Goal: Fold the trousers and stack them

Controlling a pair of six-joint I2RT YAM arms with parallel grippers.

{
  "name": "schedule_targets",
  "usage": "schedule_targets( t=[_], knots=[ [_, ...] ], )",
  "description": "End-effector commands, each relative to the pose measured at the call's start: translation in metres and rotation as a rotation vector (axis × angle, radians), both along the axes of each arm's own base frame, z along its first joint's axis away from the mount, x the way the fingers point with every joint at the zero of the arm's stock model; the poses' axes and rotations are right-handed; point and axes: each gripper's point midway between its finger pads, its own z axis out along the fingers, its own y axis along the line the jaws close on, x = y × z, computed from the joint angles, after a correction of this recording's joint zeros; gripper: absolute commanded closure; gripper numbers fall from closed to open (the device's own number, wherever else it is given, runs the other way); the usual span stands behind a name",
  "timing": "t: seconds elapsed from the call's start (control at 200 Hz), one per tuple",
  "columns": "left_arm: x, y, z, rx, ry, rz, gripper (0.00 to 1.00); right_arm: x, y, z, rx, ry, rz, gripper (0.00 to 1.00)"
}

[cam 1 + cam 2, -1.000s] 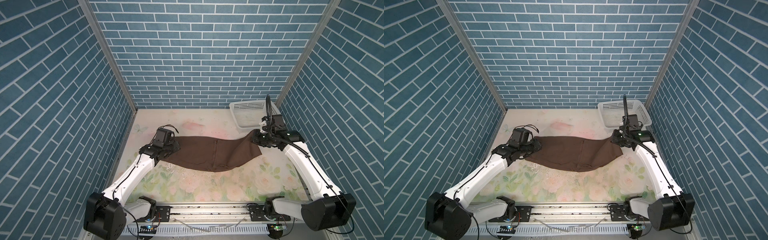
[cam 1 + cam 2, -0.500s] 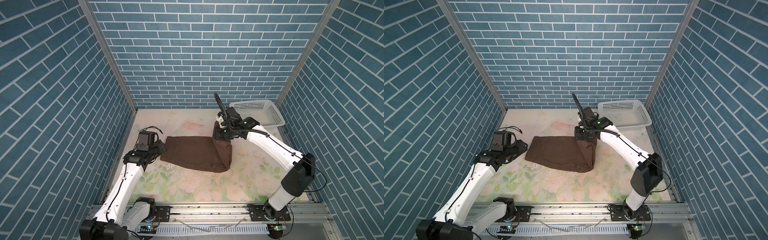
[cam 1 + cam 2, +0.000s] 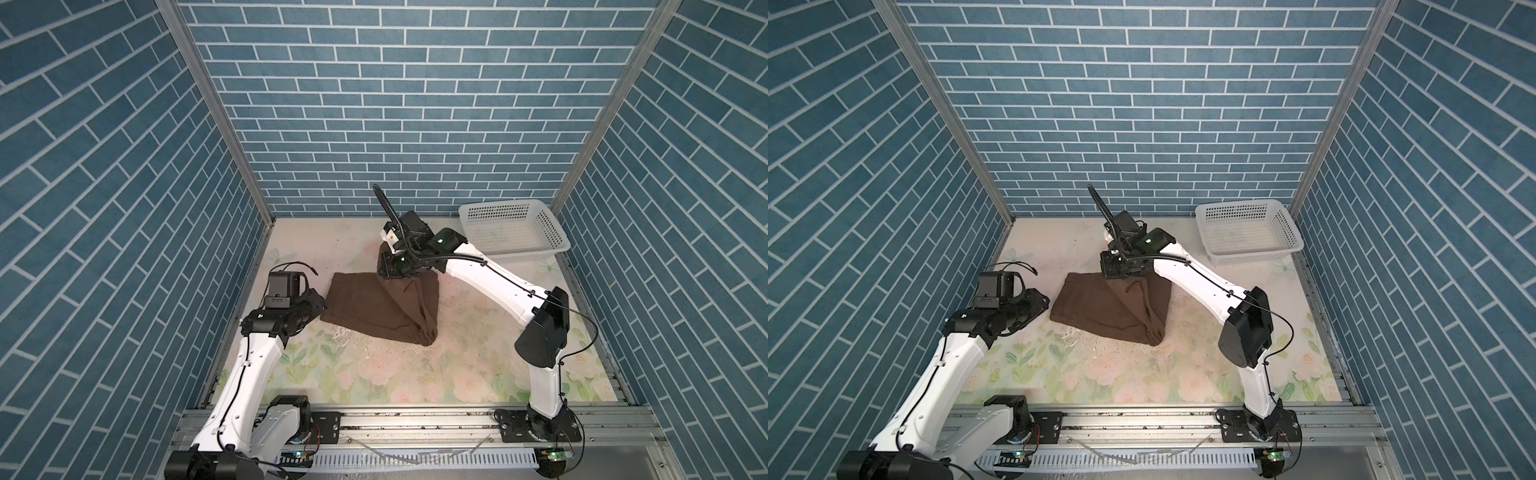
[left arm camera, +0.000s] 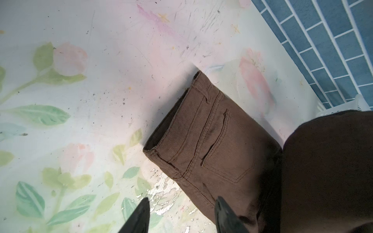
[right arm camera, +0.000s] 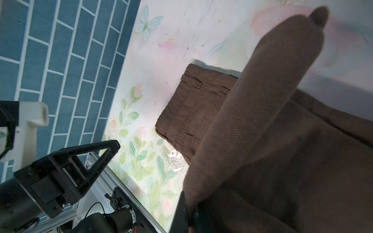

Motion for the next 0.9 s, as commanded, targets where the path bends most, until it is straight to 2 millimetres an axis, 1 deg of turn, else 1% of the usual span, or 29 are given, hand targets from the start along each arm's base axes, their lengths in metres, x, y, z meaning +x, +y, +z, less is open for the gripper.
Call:
schedule_targets(
  t=[0.0,0.035,0.125,0.155,0.16,0.165,0.18,0.26,0.335,0.355,0.39,0.42,0.44,0.475,0.525,0.61,0.71,0.725,0.73,0.735,0.78,0.795,0.815,0.825,0.84,0.875,0.895],
  knots=[
    [-0.008,0.001,-0.009,-0.003,0.030,-0.014,0.46,-0.002,0.024,0.006,0.055,0.036,0.010,1.00],
    [-0.009,0.002,-0.011,-0.004,0.034,-0.014,0.46,-0.002,0.031,0.004,0.061,0.043,0.015,1.00],
    [-0.011,0.004,-0.014,-0.010,0.040,-0.010,0.45,-0.002,0.047,-0.010,0.061,0.061,0.028,1.00],
    [-0.012,0.004,-0.014,-0.009,0.042,-0.011,0.44,-0.001,0.050,-0.007,0.073,0.059,0.026,1.00],
    [-0.012,0.004,-0.014,-0.010,0.043,-0.010,0.44,0.001,0.052,-0.015,0.064,0.067,0.024,1.00],
    [-0.012,0.004,-0.015,-0.010,0.044,-0.010,0.44,0.001,0.053,-0.018,0.061,0.072,0.024,1.00],
    [-0.012,0.005,-0.016,-0.010,0.047,-0.010,0.44,0.003,0.056,-0.025,0.058,0.077,0.024,1.00],
    [-0.012,0.005,-0.017,-0.012,0.049,-0.009,0.42,0.007,0.073,-0.035,0.089,0.088,0.024,1.00],
    [-0.012,0.005,-0.020,-0.013,0.054,-0.012,0.39,0.010,0.090,-0.040,0.149,0.090,0.038,1.00],
    [-0.011,0.005,-0.020,-0.016,0.053,-0.012,0.38,0.009,0.096,-0.040,0.172,0.094,0.048,0.94],
    [-0.011,0.004,-0.022,-0.019,0.056,-0.018,0.37,0.007,0.105,-0.040,0.208,0.104,0.068,0.80],
    [-0.010,0.003,-0.024,-0.021,0.062,-0.022,0.36,0.007,0.109,-0.038,0.234,0.110,0.075,0.68],
    [-0.009,0.003,-0.025,-0.024,0.064,-0.025,0.36,0.007,0.112,-0.037,0.249,0.117,0.082,0.62],
    [-0.008,0.001,-0.027,-0.028,0.069,-0.033,0.35,0.007,0.116,-0.032,0.276,0.111,0.097,0.56],
    [-0.006,-0.001,-0.031,-0.037,0.080,-0.045,0.35,0.006,0.117,-0.023,0.292,0.089,0.115,0.55],
    [-0.002,-0.004,-0.037,-0.052,0.091,-0.055,0.35,0.006,0.108,-0.005,0.276,0.005,0.141,0.56],
    [0.006,-0.009,-0.041,-0.077,0.088,-0.068,0.35,0.012,0.082,0.013,0.193,-0.127,0.139,0.56],
    [0.008,-0.010,-0.042,-0.084,0.087,-0.069,0.35,0.013,0.079,0.009,0.174,-0.140,0.137,0.56],
    [0.008,-0.010,-0.042,-0.086,0.087,-0.070,0.35,0.013,0.077,0.017,0.180,-0.153,0.136,0.56],
    [0.009,-0.010,-0.042,-0.087,0.087,-0.070,0.35,0.012,0.074,0.020,0.180,-0.161,0.135,0.56],
    [0.013,-0.012,-0.043,-0.099,0.083,-0.074,0.34,0.015,0.058,0.029,0.155,-0.211,0.120,0.57],
    [0.015,-0.013,-0.044,-0.103,0.081,-0.076,0.34,0.015,0.053,0.027,0.141,-0.216,0.116,0.57],
    [0.016,-0.014,-0.045,-0.109,0.081,-0.076,0.34,0.016,0.046,0.031,0.137,-0.234,0.106,0.57],
    [0.017,-0.015,-0.045,-0.111,0.080,-0.078,0.34,0.016,0.043,0.029,0.126,-0.236,0.101,0.58],
    [0.018,-0.016,-0.045,-0.116,0.079,-0.080,0.34,0.016,0.037,0.032,0.124,-0.246,0.094,0.58],
    [0.021,-0.017,-0.047,-0.122,0.077,-0.085,0.33,0.017,0.024,0.029,0.110,-0.254,0.077,0.59],
    [0.023,-0.019,-0.047,-0.126,0.076,-0.087,0.33,0.018,0.015,0.031,0.109,-0.261,0.063,0.59]
  ],
)
